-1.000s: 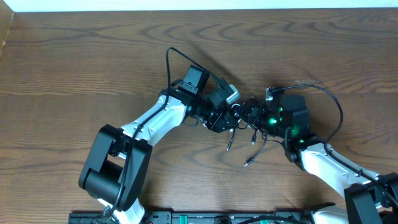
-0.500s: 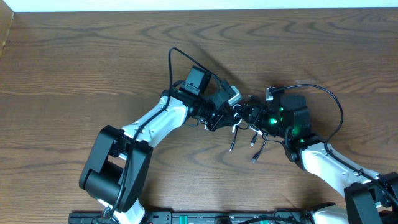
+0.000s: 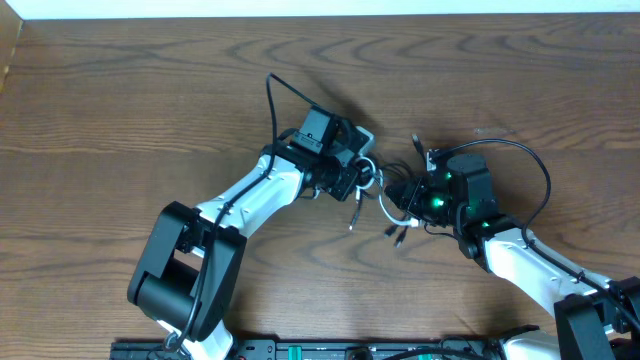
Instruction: Untangle cables
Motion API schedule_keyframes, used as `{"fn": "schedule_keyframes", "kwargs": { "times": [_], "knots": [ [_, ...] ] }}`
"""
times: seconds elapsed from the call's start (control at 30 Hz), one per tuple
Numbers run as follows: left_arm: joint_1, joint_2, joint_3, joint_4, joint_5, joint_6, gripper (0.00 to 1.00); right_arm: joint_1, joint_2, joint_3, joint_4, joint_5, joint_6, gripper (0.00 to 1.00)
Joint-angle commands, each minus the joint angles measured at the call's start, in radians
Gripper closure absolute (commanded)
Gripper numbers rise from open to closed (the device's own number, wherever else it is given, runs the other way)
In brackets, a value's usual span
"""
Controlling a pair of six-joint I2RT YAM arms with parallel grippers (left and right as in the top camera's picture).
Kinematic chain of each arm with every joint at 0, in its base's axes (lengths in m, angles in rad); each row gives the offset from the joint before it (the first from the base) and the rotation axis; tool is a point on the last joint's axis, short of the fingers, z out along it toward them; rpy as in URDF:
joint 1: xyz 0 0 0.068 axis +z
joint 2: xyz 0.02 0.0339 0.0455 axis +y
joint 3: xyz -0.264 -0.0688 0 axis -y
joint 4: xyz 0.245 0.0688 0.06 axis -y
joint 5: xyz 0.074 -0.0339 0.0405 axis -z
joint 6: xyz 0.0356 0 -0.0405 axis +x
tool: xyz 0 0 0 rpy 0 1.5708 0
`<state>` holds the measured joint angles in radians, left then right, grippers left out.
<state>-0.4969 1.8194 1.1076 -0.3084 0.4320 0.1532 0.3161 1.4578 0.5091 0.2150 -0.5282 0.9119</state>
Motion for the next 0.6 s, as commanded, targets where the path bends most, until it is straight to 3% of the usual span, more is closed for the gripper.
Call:
{"fn": "schedule_keyframes", "kwargs": {
  "times": [0.0,0.17,0.27,0.57],
  "knots": [
    [0.007,-0.016,0.009,-0.003,-0.135,-0.062,0.93,0.003,-0.009,-0.006,-0.021,-0.002,-0.031,0.99],
    [0.007,-0.016,0.009,-0.003,-0.125,-0.062,0.92,-0.009,-0.014,-0.006,-0.039,-0.014,-0.051,0.99],
    [0.007,-0.016,0.009,-0.003,-0.084,-0.061,0.92,-0.008,-0.014,-0.006,0.014,-0.069,-0.129,0.81],
    [0.007,-0.016,0.009,-0.003,0.191,-0.029,0.92,-0.007,-0.014,-0.006,0.035,-0.027,-0.188,0.63]
  ]
}}
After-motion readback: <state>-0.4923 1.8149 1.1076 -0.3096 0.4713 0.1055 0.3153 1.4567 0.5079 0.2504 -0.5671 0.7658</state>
